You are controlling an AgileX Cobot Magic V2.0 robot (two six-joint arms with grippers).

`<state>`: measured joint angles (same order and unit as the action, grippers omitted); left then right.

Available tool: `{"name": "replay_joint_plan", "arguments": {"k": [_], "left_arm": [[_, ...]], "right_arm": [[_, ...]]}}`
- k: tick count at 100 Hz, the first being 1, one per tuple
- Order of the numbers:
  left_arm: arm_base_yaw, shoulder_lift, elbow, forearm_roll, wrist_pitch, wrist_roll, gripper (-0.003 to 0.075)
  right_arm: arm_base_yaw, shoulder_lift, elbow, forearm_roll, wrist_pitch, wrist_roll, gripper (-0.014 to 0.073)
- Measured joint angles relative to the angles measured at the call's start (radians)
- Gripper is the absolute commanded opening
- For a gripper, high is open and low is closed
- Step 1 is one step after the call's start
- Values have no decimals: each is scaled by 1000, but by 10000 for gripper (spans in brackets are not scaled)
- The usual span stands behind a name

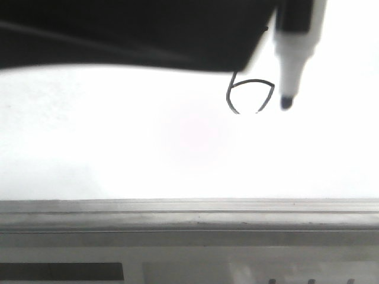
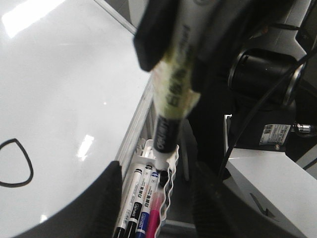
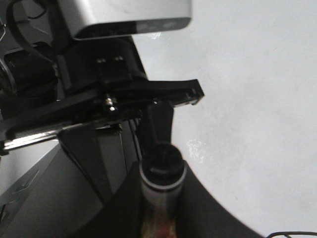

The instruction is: Write number 6 on whiteboard

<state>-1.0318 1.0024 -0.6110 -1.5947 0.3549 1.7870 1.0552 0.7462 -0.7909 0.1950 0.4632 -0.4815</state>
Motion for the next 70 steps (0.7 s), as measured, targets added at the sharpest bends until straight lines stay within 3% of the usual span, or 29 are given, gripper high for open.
{"name": "replay_joint_plan", "arguments": {"k": [70], "left_arm": [[0, 36, -28, 23, 63, 55, 301]], "right_arm": [[5, 21, 0, 67, -69, 2, -44]]}}
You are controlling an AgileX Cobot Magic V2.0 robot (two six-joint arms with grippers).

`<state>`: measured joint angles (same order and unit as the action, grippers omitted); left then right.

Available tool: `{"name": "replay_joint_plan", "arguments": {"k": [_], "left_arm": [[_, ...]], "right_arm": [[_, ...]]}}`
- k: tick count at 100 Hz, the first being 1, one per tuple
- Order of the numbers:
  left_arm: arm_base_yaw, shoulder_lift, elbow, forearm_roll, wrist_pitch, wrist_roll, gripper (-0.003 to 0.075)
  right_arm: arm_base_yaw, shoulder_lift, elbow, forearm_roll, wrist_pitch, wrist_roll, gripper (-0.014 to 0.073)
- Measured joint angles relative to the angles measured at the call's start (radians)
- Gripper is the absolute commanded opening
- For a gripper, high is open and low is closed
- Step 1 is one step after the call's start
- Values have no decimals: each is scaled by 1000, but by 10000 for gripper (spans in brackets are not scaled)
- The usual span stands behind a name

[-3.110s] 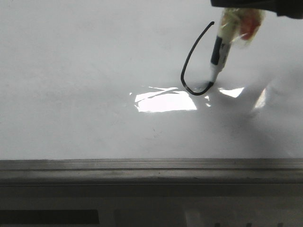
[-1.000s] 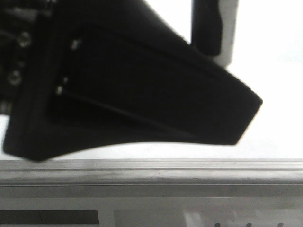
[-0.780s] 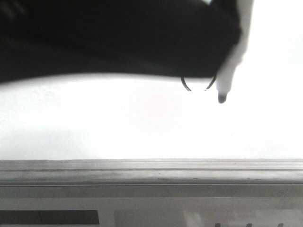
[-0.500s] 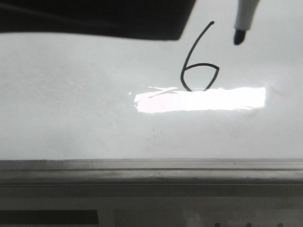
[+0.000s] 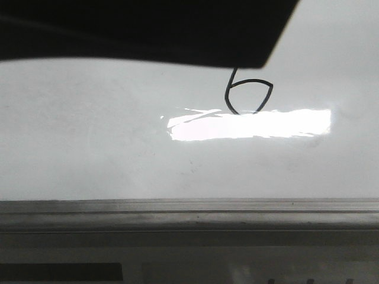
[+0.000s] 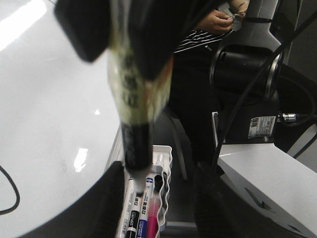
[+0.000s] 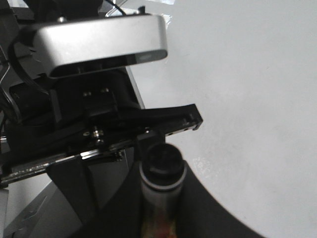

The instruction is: Write number 6 on whiteboard

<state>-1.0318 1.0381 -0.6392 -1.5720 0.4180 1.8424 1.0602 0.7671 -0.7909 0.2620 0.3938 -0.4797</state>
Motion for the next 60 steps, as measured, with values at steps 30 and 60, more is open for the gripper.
{"name": "replay_joint_plan", "arguments": {"k": [30, 60], "left_arm": [[0, 13, -12, -196, -6, 47, 230], [0, 13, -12, -203, 4, 61, 27]], "right_arm": [[58, 36, 0, 15, -54, 0, -44], [58, 48, 0, 13, -72, 5, -44]]}}
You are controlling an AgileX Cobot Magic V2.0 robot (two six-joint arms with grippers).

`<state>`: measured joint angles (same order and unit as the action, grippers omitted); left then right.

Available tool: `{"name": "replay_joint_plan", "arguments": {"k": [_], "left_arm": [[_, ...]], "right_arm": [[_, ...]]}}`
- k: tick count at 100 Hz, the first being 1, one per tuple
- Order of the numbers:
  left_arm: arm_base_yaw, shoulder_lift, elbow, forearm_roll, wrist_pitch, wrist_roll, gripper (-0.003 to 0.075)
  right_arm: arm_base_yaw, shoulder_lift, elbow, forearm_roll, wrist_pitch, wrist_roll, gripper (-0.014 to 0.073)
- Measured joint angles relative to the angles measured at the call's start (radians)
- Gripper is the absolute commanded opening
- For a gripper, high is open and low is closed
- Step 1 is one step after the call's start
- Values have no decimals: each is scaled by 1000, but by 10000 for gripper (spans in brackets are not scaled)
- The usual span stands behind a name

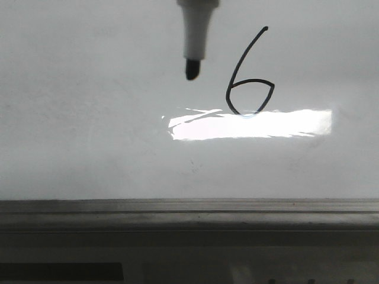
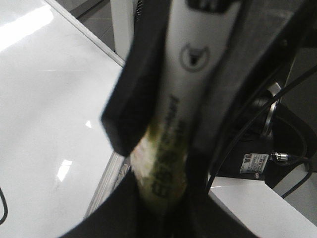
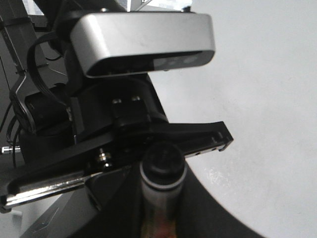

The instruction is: Write number 6 on whiteboard

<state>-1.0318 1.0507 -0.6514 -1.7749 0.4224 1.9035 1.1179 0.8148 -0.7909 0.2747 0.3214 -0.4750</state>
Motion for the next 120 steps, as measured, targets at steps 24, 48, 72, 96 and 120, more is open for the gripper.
{"name": "replay_joint_plan", "arguments": {"k": [24, 48, 72, 96, 120], "left_arm": [[0, 0, 6, -4, 9, 3, 189], [0, 0, 6, -12, 10, -27, 242], [0, 0, 6, -16, 40, -42, 240], [0, 0, 21, -18, 47, -42, 55], [0, 0, 32, -10, 55, -23, -20]], "right_arm": [[0, -4, 0, -14, 8, 6, -43], [0, -10, 0, -38, 36, 2, -43], [0, -10, 0, -45, 52, 2, -43], [2, -10, 0, -45, 55, 2, -43], [2, -10, 0, -28, 67, 25, -44]]}}
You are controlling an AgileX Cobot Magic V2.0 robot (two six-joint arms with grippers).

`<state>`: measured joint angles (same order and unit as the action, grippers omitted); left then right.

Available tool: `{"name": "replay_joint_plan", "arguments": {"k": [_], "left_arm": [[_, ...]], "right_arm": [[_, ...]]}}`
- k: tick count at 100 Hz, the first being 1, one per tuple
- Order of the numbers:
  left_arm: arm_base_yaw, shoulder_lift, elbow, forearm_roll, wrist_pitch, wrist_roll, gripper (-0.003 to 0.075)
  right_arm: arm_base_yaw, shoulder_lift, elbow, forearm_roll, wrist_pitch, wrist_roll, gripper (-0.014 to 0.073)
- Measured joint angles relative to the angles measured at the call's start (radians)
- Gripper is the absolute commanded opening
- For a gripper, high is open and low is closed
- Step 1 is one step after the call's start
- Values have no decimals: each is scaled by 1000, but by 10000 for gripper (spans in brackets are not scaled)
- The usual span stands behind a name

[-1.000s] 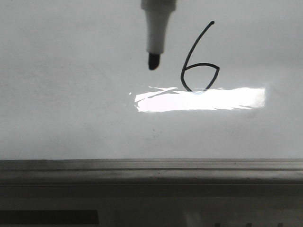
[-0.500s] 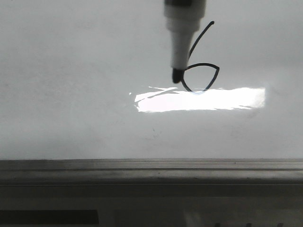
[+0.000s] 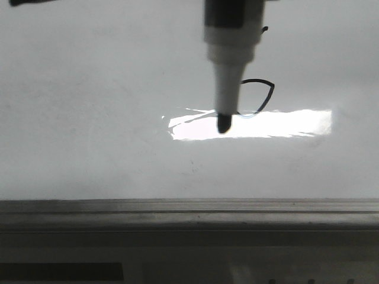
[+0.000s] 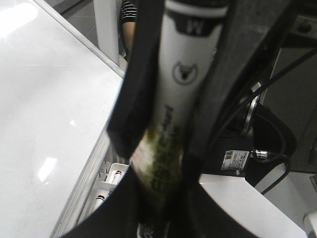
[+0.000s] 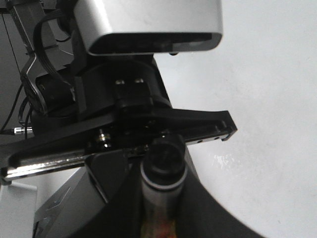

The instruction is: Write number 6 on whiteboard

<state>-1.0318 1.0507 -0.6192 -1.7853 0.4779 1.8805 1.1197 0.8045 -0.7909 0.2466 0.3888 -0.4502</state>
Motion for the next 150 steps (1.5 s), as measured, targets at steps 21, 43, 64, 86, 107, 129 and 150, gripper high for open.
{"name": "replay_joint_plan", "arguments": {"k": [21, 43, 64, 86, 107, 129, 150], "left_arm": [[0, 0, 2, 0, 6, 0, -20], [0, 0, 7, -2, 4, -16, -20], [0, 0, 7, -2, -17, -43, -20], [0, 0, 36, -10, -179, -173, -20], [0, 0, 53, -22, -314, -294, -20], [0, 0, 53, -31, -428, -366, -20], [0, 0, 53, -44, -624, -520, -21]], "right_arm": [[0, 0, 0, 19, 7, 0, 21], [0, -7, 0, 20, 7, -16, 468], [-4, -97, 0, 4, 7, -17, 505], [-45, -260, 0, 2, 7, -17, 377], [-61, -356, 0, 2, 17, -13, 154], [-61, -382, 0, 2, 60, -13, -71], [-61, -383, 0, 2, 71, -12, -71]]}}
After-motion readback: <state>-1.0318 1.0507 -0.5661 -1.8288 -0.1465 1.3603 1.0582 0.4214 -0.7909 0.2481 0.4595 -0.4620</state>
